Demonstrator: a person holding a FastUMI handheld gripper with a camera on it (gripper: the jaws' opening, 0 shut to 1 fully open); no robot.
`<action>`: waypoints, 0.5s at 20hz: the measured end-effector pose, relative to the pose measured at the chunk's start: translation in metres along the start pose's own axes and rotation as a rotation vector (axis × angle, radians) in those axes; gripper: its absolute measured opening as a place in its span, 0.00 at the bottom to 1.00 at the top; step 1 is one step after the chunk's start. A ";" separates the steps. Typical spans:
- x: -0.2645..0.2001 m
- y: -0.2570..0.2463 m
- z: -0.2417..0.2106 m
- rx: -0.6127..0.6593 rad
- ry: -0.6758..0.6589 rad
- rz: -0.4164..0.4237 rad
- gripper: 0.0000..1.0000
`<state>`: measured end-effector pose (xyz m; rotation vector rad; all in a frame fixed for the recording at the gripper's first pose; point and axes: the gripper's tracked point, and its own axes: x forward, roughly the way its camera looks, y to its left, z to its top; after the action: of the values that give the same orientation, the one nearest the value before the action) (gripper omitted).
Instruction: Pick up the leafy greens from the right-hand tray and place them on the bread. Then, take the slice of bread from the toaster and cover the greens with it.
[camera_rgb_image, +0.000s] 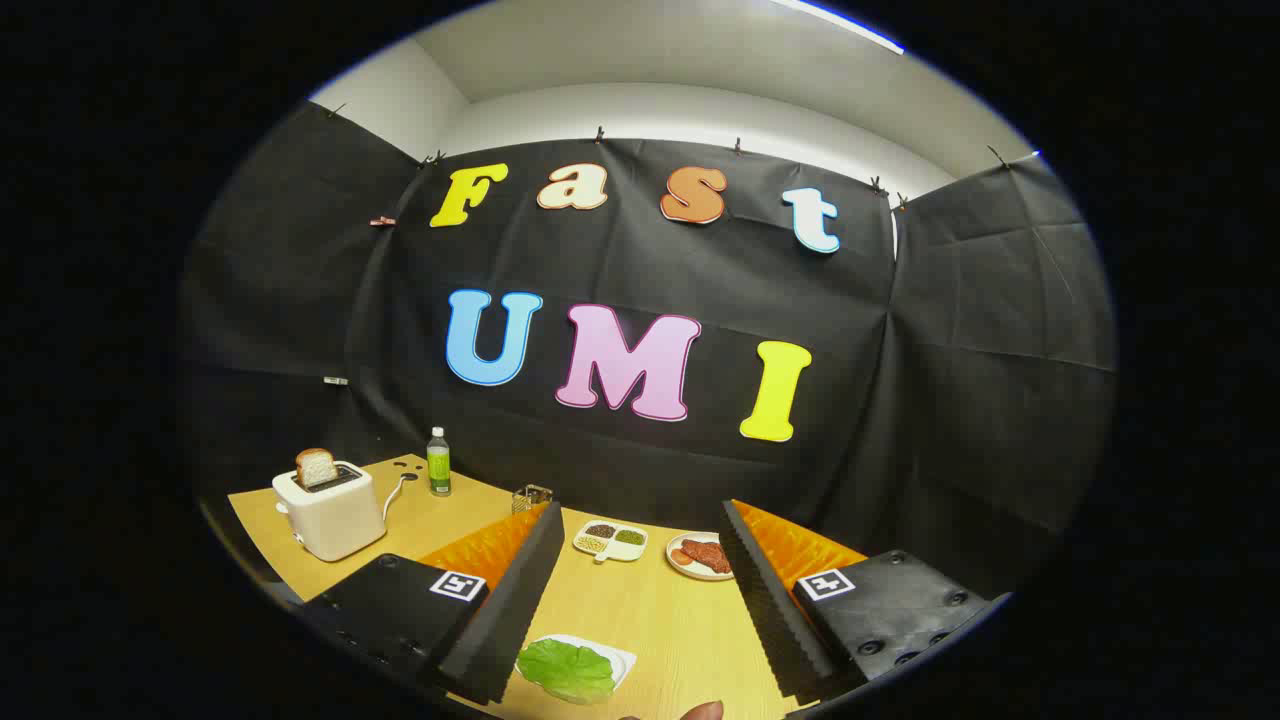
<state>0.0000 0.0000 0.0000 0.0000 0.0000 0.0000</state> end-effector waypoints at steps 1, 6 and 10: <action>0.000 0.000 -0.001 0.000 0.000 0.005 0.97; -0.002 0.005 0.001 -0.004 0.001 0.022 0.97; -0.002 0.011 0.001 -0.018 -0.001 0.035 0.97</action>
<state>-0.0017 0.0113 0.0007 -0.0182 -0.0011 0.0353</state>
